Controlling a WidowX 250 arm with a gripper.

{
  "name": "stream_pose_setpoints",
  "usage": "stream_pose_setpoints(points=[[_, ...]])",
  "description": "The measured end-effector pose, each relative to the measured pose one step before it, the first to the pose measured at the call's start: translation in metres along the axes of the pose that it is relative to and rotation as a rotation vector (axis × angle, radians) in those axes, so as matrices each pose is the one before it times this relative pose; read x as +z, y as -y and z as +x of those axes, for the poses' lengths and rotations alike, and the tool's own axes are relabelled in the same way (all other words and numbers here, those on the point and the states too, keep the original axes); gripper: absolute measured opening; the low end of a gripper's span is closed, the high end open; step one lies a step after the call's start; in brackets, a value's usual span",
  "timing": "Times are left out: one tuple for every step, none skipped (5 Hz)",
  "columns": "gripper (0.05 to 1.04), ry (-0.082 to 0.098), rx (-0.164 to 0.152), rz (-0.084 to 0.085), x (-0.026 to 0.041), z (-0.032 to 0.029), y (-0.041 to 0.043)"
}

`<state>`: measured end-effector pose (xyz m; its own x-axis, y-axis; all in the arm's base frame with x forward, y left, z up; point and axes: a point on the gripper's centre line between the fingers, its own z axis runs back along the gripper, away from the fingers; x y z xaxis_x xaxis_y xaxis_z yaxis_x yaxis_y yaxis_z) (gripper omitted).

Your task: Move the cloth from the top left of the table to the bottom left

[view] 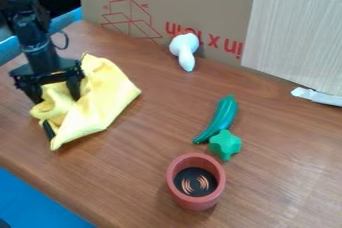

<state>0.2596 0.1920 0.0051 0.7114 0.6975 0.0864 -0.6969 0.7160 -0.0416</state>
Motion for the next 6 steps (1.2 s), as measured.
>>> stream_pose_setpoints(points=[[1.001, -0.0212, 0.0209, -0.0137, 0.00217, 0.00345, 0.00262], [0.999, -0.0939, 0.0676, -0.0396, 0.01395, 0.00161, -0.00152], [0.999, -0.0471, 0.0253, -0.0805, 0.03435, 0.01199, 0.00819], [0.999, -0.0314, 0.0225, -0.0635, 0.04281, 0.01108, 0.00578], [1.000, -0.0042, 0.0091, -0.0403, 0.03868, 0.00520, 0.00761], [1.000, 0.0202, 0.0025, 0.0260, 0.01955, 0.00369, 0.00119]])
